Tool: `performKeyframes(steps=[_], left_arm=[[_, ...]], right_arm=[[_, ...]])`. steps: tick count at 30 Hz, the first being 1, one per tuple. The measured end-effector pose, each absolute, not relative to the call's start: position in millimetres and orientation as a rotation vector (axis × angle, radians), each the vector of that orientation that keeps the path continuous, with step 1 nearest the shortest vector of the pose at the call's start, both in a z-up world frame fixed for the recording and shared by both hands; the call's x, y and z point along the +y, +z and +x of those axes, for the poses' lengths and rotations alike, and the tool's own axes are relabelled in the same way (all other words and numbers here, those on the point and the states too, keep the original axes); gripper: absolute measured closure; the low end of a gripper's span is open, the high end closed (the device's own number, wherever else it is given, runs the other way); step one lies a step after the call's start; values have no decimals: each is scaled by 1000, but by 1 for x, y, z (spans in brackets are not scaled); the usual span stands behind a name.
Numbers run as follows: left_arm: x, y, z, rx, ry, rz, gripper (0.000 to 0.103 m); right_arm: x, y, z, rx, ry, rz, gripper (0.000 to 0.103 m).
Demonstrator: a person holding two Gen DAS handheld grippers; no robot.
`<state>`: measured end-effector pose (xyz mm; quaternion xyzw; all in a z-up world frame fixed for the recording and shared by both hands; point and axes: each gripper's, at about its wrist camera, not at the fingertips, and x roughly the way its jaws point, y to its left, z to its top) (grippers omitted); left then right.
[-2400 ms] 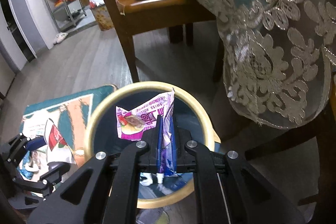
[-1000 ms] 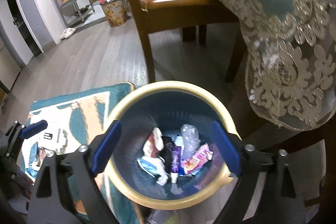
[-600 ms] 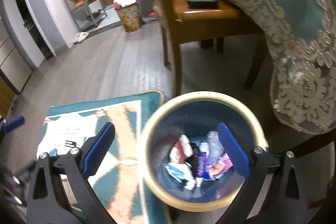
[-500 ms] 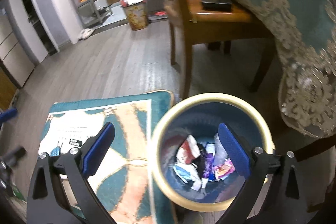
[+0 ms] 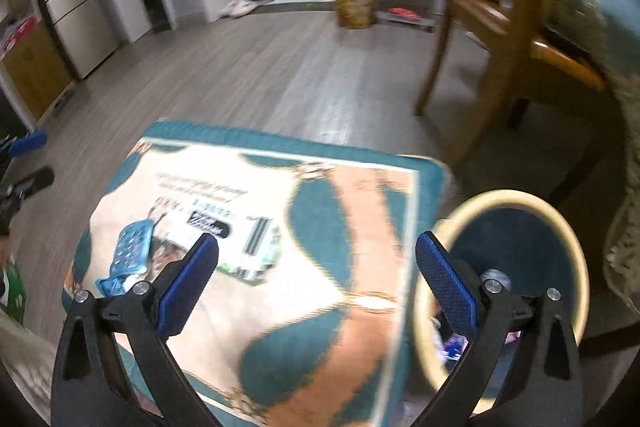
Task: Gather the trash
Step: 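Move both open tools back over the cushion toward the blue blister pack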
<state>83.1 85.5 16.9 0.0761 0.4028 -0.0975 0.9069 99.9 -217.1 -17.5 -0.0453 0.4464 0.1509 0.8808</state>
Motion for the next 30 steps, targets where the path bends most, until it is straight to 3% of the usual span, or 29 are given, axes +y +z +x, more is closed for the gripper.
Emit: performKeyframes(steps=[6, 26, 30], left_arm=[[127, -5, 79, 886, -152, 149, 5], [218, -18, 71, 931, -13, -1, 5], [216, -21, 71, 942, -26, 19, 5]], right_arm=[[-150, -47, 90, 939, 437, -239, 6], [2, -107, 72, 1080, 634, -256, 7], [14, -120, 77, 1110, 633, -252, 20]])
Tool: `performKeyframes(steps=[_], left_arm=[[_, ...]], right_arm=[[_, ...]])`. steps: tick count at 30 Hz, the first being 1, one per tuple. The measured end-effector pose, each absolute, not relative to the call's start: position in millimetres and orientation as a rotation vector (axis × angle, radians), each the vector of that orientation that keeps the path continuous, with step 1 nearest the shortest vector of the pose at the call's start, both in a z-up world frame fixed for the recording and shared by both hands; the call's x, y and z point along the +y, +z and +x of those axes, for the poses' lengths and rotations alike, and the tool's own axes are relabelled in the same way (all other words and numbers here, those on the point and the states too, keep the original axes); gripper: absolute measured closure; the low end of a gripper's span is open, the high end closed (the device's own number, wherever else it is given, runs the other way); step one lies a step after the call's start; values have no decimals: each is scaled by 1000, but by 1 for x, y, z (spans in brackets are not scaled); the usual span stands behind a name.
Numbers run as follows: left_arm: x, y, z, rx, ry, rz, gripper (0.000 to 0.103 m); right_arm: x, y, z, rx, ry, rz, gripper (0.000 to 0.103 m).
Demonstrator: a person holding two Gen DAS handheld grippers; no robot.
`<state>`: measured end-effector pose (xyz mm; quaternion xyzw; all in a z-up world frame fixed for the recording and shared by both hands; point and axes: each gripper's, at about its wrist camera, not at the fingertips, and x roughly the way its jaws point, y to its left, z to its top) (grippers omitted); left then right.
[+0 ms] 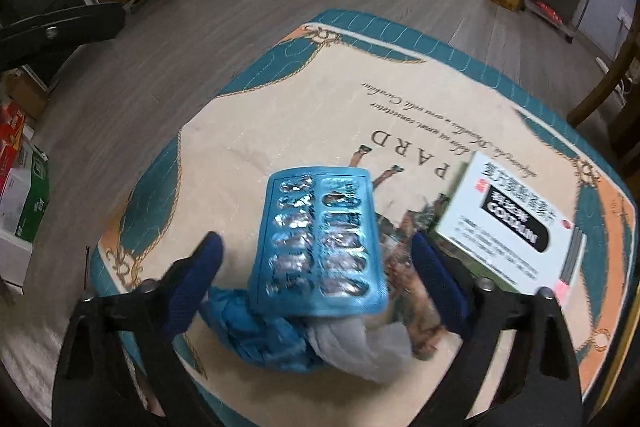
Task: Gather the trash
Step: 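Move both open tools back over the cushion toward the blue blister pack, then grasp the blue blister pack with the right tool while the left tool grasps the white tissue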
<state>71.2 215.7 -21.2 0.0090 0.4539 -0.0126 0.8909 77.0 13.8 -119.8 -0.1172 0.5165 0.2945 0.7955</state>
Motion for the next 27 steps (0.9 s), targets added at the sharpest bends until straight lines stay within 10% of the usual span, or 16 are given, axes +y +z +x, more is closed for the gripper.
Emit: performKeyframes(steps=[2, 27], left_arm=[[213, -24, 72, 953, -32, 28, 5], [63, -98, 59, 1143, -399, 238, 7]], right_arm=[[19, -128, 78, 1132, 617, -276, 35], [-185, 9, 62, 1015, 357, -70, 35]])
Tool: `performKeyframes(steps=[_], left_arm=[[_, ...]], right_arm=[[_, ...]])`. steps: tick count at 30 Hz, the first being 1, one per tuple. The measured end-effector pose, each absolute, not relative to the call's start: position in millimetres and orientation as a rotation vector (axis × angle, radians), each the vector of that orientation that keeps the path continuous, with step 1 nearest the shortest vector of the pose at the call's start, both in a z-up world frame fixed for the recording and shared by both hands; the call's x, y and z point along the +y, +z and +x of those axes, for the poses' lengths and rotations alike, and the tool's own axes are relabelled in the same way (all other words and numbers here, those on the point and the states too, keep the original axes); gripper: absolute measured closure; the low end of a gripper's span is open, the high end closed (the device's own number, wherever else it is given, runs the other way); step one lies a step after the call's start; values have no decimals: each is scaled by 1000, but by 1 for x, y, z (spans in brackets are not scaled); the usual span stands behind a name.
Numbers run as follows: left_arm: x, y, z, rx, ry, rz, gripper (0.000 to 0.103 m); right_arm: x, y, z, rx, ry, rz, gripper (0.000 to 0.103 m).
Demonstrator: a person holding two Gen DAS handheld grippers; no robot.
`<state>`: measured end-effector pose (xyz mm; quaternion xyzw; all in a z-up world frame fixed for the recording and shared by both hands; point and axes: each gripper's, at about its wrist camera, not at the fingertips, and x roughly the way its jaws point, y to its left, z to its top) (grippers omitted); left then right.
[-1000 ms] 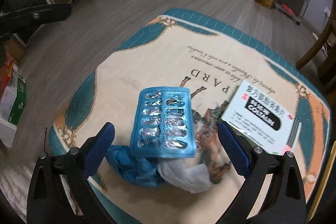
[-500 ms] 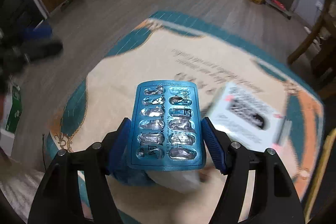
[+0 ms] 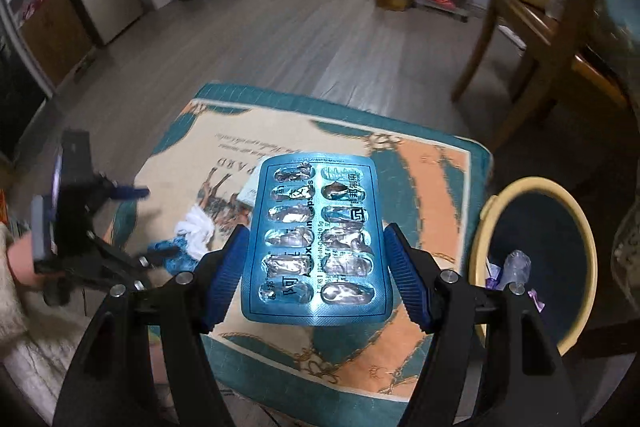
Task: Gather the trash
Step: 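Grasp the blue blister pack with the right tool while the left tool grasps the white tissue, then carry the blister pack and tissue over the wastebasket and open both tools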
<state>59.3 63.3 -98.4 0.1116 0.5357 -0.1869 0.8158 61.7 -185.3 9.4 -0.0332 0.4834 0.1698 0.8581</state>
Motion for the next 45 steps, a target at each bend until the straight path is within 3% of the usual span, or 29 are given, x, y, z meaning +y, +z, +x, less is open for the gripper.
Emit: performKeyframes(steps=[5, 7, 10, 12, 15, 29, 45], left_arm=[[44, -117, 72, 1240, -407, 238, 8], [40, -126, 75, 1278, -397, 256, 16], [38, -131, 80, 1304, -396, 255, 32], [37, -129, 83, 1304, -396, 243, 60], [34, -119, 84, 1274, -402, 249, 82], [-19, -33, 85, 1001, -464, 255, 83], [-147, -3, 100, 863, -567, 294, 83]], right_arm=[[-203, 8, 69, 986, 337, -42, 35], [-211, 9, 71, 986, 336, -14, 35], [-220, 9, 72, 982, 333, 5, 35], [-226, 11, 71, 974, 329, 13, 35], [-234, 13, 72, 968, 321, 28, 35], [-287, 14, 75, 936, 218, 64, 35], [-403, -2, 67, 931, 2, 172, 35]])
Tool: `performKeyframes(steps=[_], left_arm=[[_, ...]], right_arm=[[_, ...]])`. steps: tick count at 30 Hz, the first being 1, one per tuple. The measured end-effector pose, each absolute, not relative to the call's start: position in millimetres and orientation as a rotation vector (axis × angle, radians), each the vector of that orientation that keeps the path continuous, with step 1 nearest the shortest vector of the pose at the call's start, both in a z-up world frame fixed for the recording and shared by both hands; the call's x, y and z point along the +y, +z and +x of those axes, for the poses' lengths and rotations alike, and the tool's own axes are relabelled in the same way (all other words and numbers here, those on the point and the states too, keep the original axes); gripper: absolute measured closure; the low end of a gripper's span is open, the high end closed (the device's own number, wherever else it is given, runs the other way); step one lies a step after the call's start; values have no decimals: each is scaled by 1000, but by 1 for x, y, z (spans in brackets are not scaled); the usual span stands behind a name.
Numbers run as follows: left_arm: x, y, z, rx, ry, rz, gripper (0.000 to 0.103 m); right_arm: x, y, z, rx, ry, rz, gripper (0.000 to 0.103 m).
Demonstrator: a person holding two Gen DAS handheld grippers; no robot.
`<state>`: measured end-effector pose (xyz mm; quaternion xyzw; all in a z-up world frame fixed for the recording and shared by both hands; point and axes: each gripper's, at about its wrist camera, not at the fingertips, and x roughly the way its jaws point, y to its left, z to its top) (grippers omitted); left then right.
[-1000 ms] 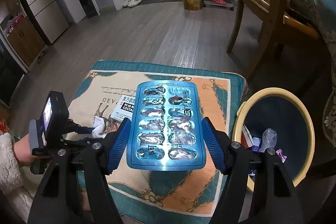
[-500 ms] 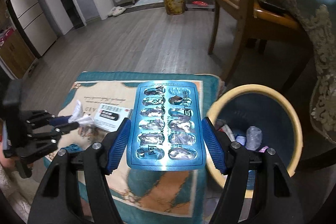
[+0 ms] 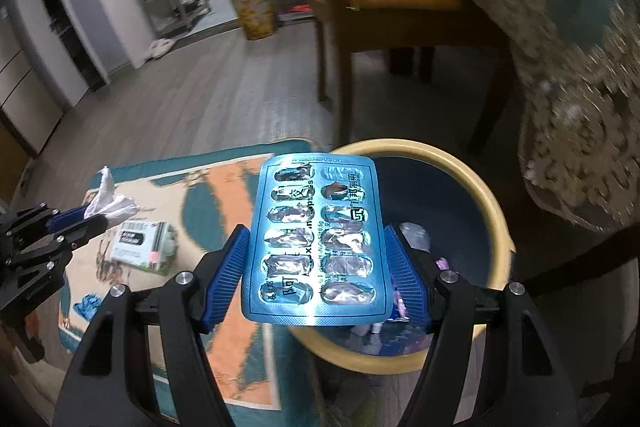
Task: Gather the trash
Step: 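Carry the blister pack and tissue over the wastebasket and open both tools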
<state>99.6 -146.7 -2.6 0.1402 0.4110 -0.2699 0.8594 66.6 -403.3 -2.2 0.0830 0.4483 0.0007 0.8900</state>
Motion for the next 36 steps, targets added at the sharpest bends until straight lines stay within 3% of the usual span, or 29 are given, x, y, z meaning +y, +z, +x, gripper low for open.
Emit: performKeyframes(steps=[22, 25, 26, 27, 29, 36], left_arm=[[-281, -47, 108, 894, -742, 344, 83], [-287, -51, 109, 885, -743, 345, 73], [-289, -52, 109, 883, -745, 344, 64], [-290, -52, 109, 878, -740, 347, 48], [-289, -53, 108, 867, -723, 356, 35], [-278, -51, 109, 866, -704, 367, 31]], right_arm=[[-485, -40, 66, 1009, -87, 275, 35], [-485, -38, 67, 998, -84, 284, 35], [-485, -38, 67, 993, -83, 297, 35], [-486, -38, 66, 991, -81, 307, 34], [-488, -38, 65, 990, -85, 322, 27], [-485, -32, 66, 976, -83, 323, 27]])
